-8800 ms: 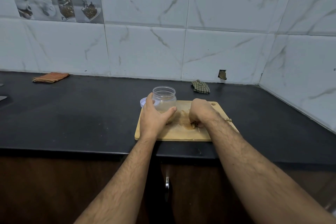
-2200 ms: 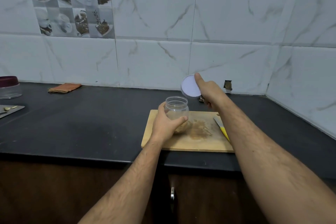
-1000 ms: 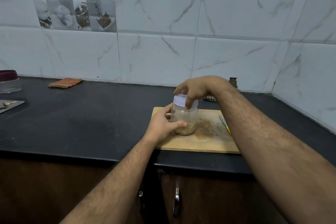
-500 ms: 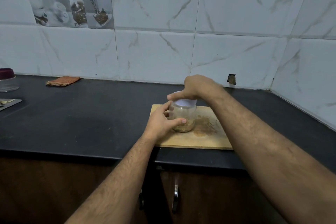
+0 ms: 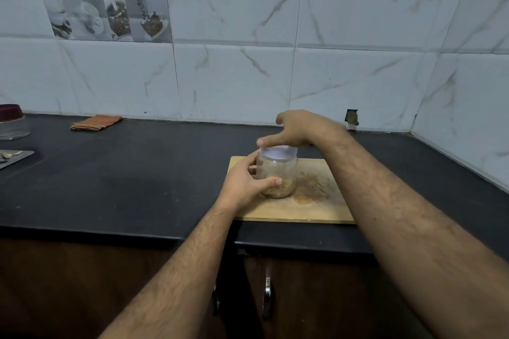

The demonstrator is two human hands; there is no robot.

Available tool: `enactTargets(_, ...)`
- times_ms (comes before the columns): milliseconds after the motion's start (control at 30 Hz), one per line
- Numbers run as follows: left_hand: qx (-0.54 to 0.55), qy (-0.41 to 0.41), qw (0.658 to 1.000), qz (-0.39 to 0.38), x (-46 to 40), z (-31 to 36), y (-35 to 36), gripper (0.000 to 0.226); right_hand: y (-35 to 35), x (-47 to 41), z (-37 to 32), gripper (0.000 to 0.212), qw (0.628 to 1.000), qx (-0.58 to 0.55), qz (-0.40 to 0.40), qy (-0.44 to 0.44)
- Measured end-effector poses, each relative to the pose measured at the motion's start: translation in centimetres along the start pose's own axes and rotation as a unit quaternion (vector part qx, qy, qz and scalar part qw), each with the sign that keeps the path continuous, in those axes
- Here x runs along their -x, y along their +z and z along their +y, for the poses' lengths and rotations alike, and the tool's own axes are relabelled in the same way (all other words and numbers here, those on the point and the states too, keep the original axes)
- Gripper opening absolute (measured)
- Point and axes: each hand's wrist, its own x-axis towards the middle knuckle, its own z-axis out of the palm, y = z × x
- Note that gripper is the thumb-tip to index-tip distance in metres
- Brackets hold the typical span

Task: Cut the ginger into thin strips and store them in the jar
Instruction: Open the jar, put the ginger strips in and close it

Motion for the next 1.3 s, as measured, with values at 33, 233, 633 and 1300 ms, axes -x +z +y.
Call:
enactTargets(33,-0.001,0.001,1.000,-0.001,0.0,0.1,0.0,0.060,-0.2,0.0,0.2,0.093,1.000,-0.021,-0.012,-0.011)
enactTargets(233,-0.003,0.004,1.000,-0.001,0.2,0.4,-0.1,0.055,-0.3,0.5,1.0,0.094,0.998,-0.056,-0.028,-0.030)
enactTargets(633,-0.005,0.002,1.000,0.001,0.1,0.3,-0.1,0.057,0.9,0.6,1.7,0.100,0.994,-0.098,0.004,-0.038)
enactTargets(1300,-0.010,0.000,1.000,0.007,0.0,-0.2,0.0,0.068,3.7,1.5,2.7,0.088,0.950,-0.292,0.045,-0.103)
